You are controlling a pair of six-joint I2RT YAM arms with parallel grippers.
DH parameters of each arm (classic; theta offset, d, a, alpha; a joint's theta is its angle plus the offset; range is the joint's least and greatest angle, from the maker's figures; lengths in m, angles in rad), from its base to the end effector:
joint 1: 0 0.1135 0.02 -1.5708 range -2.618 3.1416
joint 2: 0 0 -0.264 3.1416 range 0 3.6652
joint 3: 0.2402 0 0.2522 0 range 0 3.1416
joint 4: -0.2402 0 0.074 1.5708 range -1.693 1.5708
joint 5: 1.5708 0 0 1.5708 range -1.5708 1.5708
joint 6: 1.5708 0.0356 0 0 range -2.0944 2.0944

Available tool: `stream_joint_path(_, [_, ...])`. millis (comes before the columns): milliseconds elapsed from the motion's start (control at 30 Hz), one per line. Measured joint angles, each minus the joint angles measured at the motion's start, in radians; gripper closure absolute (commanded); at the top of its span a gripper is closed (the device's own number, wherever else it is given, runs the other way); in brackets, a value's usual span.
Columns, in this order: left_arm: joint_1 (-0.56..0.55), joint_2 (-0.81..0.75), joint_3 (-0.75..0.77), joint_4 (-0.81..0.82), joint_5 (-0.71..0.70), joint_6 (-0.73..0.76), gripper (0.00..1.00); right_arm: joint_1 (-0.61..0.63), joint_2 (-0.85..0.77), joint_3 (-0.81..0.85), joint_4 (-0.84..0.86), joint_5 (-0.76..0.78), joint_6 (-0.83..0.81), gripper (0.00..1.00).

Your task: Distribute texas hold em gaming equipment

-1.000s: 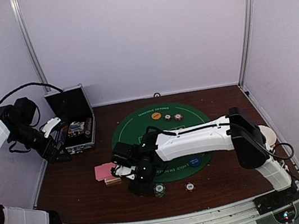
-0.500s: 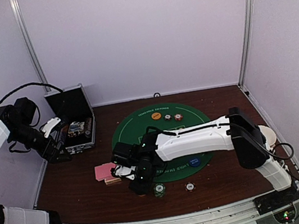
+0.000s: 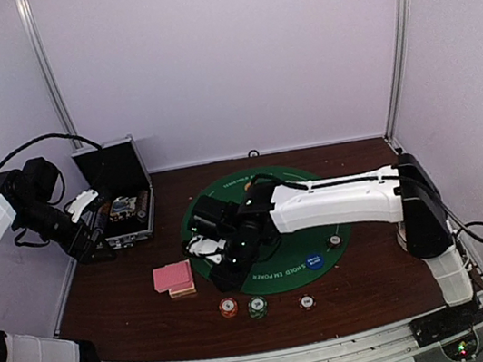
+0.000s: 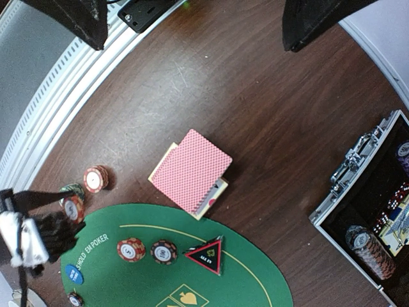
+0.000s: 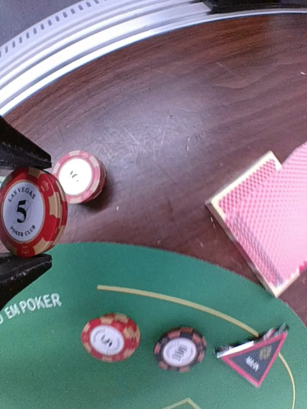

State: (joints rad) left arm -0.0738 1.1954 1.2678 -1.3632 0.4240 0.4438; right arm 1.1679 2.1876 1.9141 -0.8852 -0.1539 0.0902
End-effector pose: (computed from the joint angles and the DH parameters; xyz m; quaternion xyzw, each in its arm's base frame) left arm 0.1910 -0.0288 0.3344 0.2761 0.9283 -0.1797 0.1724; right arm 0.1787 0.4331 0.2204 -0.5143 0.8296 0.1809 0.1207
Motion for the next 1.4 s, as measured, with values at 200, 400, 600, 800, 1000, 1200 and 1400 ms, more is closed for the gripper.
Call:
stream_joint_path(200, [0.0, 0.0, 0.0, 0.0, 0.0, 0.0, 0.02, -0.087, -0.143, -0.116, 0.026, 0.025, 0.02, 0.86])
stream_joint_path(400, [0.0, 0.0, 0.0, 0.0, -0.001, 0.0, 0.02, -0.183, -0.206, -0.335, 0.067, 0.054, 0.04, 0.87])
stream_joint_path(600, [0.0, 0.0, 0.0, 0.0, 0.0, 0.0, 0.03, -0.259, -0.206, -0.497, 0.1, 0.07, 0.056, 0.88])
stream_joint_path(800, [0.0, 0.0, 0.0, 0.0, 0.002, 0.0, 0.02, -0.27, -0.214, -0.553, 0.143, 0.072, 0.072, 0.88])
stream_joint_path(1000, [0.0, 0.002, 0.0, 0.0, 0.002, 0.0, 0.03, -0.271, -0.222, -0.573, 0.168, 0.072, 0.079, 0.62])
stream_joint_path(1200, [0.0, 0.002, 0.0, 0.0, 0.003, 0.0, 0.02, -0.271, -0.223, -0.572, 0.169, 0.068, 0.083, 0.39])
stream_joint_path(1400, [0.0, 0.002, 0.0, 0.0, 0.003, 0.0, 0.02, -0.272, -0.252, -0.555, 0.154, 0.071, 0.079, 0.37])
